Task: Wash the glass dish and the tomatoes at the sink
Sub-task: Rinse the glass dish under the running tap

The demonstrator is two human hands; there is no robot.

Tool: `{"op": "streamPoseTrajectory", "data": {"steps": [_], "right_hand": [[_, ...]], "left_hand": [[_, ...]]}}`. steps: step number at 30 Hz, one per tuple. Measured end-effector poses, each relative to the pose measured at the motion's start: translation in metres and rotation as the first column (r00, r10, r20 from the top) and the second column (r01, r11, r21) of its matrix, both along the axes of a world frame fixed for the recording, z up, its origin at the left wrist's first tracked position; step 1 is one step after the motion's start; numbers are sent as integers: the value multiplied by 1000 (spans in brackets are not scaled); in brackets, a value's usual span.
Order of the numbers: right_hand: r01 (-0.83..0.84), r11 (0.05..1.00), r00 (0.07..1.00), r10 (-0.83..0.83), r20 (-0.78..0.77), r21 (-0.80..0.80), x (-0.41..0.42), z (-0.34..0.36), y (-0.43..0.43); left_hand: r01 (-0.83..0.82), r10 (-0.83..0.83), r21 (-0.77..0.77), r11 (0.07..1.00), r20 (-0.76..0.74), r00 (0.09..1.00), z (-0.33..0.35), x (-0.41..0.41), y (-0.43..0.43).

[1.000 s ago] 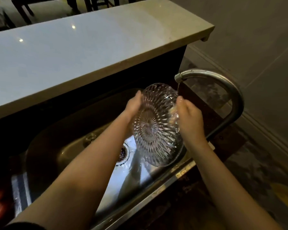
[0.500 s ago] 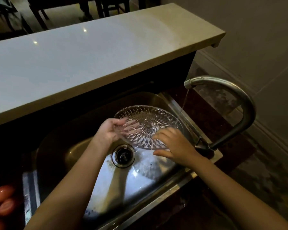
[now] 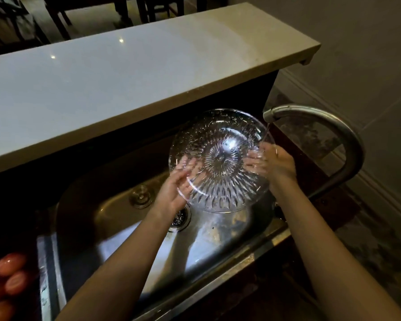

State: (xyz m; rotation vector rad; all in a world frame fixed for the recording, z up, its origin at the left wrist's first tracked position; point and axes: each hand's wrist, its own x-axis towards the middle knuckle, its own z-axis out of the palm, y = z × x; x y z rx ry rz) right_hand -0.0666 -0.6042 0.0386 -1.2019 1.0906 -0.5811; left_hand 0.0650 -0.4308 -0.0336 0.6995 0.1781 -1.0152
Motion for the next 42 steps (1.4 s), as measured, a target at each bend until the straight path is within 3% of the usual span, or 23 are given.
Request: {"op": "streamPoseTrajectory", "data": {"steps": [4,7,11,13,16,19,24,31,34,36,40,41,42], "right_hand": [[44,990,998,-38,52,-133,0,7,4],[49,969,994,-25,102,-242,-6,5,11],[37,957,996,-13,85,-288,-10,-8,24],[9,983,1000,-8,8,-186,-5,-20,31],[-82,980,989,102,-103,183,6,-40,43],[-136,944,923,231,-309,301,12,-53,60],[-240,710,813,519,-262,663,28,-75,89],[-278,520,733,658,-171,808,43,-127,119],[-328,559,673,704,-227,761,54,-140,127],[-449,598,618,745,-253,664,63,-149,132],[-534,716,699,673,-243,449,81,-165,138],[-552,729,699,669,-251,404,84,-170,140],[-598,734,671,678,-300,322,85,-179,140]], "left_hand": [[72,-113,369,927,89,990,-15,-24,-12],[70,-141,395,916,153,978,-18,-26,-12],[17,-241,520,854,366,899,-15,-11,7],[-29,-283,590,807,429,858,-14,-6,24],[-80,-273,667,741,408,871,-14,-1,55],[-100,-259,756,647,341,904,-8,-1,89],[28,-413,896,442,176,893,9,-2,142],[42,-464,973,228,71,883,8,1,180],[49,-419,983,176,30,907,-5,0,188],[-37,-401,988,150,95,911,-23,-5,192],[-126,-356,991,47,134,925,-63,-12,194],[-103,-405,994,34,108,908,-62,-11,195],[-72,-503,997,-40,42,863,-66,-13,197]]}}
